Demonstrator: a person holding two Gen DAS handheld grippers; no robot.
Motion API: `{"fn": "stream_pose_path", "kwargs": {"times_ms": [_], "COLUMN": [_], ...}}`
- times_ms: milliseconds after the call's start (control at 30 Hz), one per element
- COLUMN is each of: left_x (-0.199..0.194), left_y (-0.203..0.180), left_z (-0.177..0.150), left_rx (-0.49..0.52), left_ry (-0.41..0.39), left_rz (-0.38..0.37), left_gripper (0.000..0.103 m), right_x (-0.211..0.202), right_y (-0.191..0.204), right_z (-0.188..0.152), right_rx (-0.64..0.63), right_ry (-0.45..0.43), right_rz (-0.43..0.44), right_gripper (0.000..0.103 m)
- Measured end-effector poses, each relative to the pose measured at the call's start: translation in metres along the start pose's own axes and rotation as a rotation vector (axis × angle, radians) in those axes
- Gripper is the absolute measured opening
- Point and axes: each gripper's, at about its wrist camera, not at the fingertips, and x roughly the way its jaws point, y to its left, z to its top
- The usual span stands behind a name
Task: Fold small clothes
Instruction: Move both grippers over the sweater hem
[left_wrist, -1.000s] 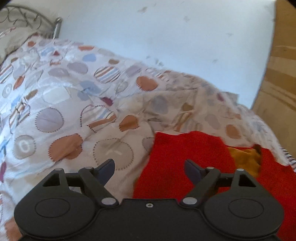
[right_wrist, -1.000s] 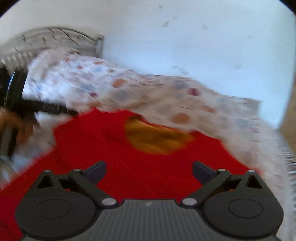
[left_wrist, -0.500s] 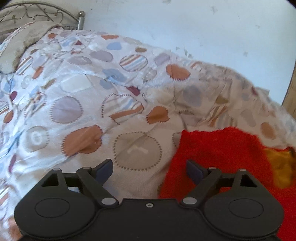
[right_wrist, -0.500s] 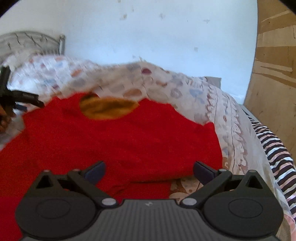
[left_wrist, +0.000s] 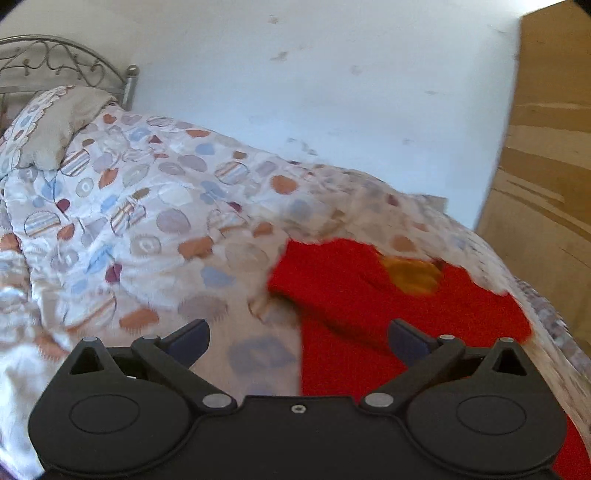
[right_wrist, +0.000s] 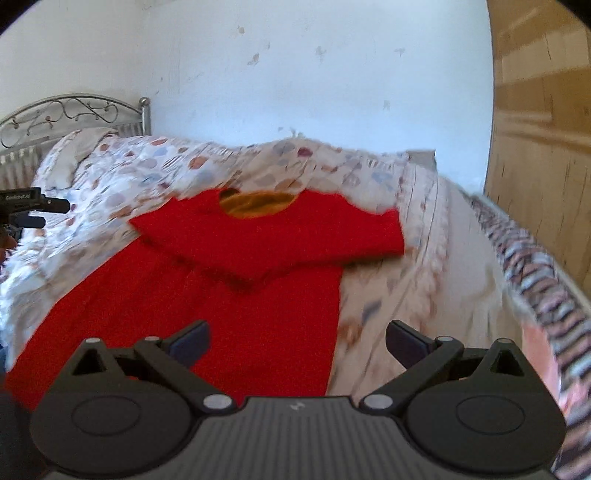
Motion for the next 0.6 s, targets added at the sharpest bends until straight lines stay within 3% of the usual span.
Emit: {"fn": "stream_pose_path", "kwargs": {"times_ms": [267, 433, 567, 600], "left_x": [-0.069, -0.087, -0.093, -0.095], "left_y": [-0.005, -0.013, -0.027, -0.031], "left_z": [-0.077, -0.105, -0.118, -0.12], "left_rx": [0.04, 0.055, 0.102, 0.116], "left_ry": [0.064, 0.076, 0.08, 0.08], "left_rz": [-0.037, -0.071, -0.136, -0.157], "left_gripper": [0.102, 0.102, 0.102, 0.102], "right_x": [-0.051, -0.055, -0.046, -0.042], "right_y": [0.002, -0.015, -0.023, -0.025], "right_z": [-0.053, -0.073, -0.081, -0.083], "right_rx": [0.066, 0.34, 0.431, 0.453], "right_ry": [0.062, 0.13, 0.136, 0.141], "right_rz": [0.04, 0.15, 0.18, 0.19], "right_gripper": [0.103, 0.103, 0.102, 0.097]}}
